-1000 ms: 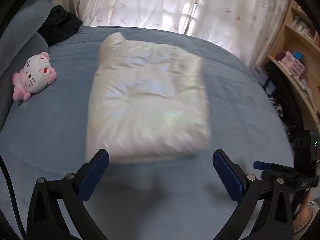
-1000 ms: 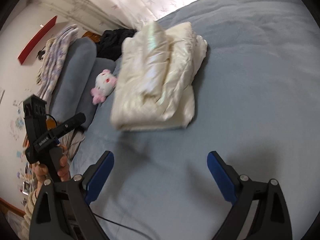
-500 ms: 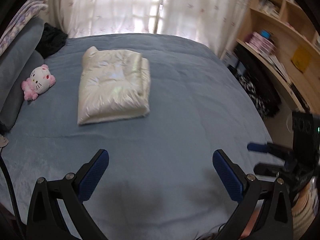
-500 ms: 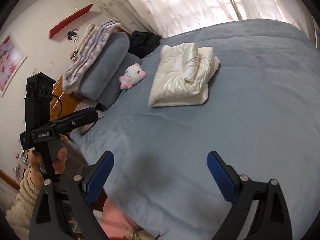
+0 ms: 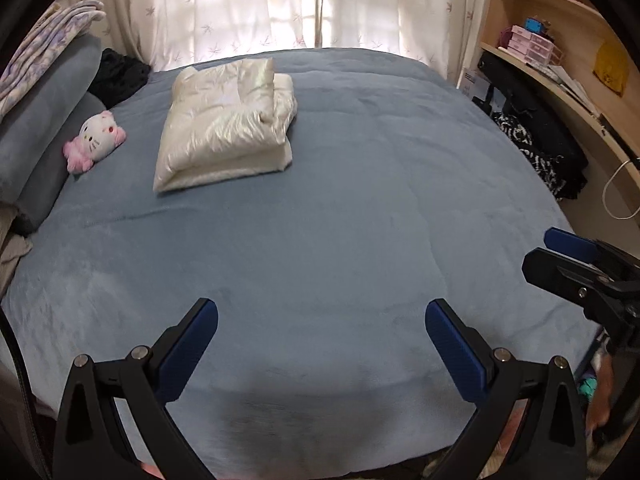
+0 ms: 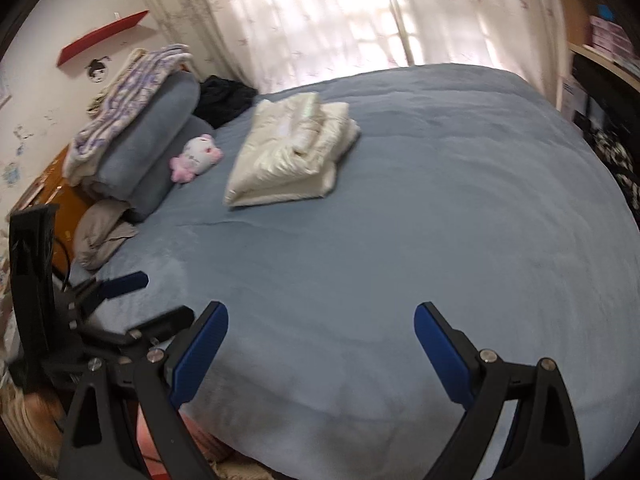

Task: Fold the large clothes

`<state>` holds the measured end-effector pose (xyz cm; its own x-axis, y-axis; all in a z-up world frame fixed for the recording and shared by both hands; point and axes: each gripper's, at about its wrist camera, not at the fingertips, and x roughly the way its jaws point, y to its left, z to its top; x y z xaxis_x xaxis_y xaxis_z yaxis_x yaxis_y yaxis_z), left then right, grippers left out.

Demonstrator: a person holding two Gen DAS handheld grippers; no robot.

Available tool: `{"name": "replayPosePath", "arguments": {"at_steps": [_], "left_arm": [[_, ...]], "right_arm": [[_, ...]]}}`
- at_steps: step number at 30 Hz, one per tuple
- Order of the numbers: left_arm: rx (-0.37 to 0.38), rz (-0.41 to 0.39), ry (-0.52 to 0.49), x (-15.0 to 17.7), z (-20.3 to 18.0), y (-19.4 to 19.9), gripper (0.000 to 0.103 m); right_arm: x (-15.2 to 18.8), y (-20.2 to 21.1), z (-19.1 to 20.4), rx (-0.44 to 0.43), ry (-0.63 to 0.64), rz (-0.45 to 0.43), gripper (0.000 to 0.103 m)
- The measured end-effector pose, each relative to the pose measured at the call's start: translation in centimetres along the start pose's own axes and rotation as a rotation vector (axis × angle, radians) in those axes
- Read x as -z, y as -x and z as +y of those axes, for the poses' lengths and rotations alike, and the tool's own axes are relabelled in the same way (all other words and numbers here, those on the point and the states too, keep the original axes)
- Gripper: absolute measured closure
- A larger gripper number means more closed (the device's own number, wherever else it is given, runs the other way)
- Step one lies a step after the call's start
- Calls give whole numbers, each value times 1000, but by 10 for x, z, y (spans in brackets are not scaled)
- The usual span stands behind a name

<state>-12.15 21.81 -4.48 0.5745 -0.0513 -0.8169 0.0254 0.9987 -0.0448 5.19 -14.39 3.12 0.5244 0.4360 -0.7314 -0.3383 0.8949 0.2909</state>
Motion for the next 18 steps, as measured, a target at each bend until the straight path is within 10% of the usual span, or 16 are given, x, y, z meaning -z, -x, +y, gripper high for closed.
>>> {"name": "replayPosePath", "arguments": {"at_steps": [18], "left_arm": [[-169, -121, 97, 51, -23, 2, 0]], "right_arm": [[57, 8, -16, 227, -43, -96, 8]]}}
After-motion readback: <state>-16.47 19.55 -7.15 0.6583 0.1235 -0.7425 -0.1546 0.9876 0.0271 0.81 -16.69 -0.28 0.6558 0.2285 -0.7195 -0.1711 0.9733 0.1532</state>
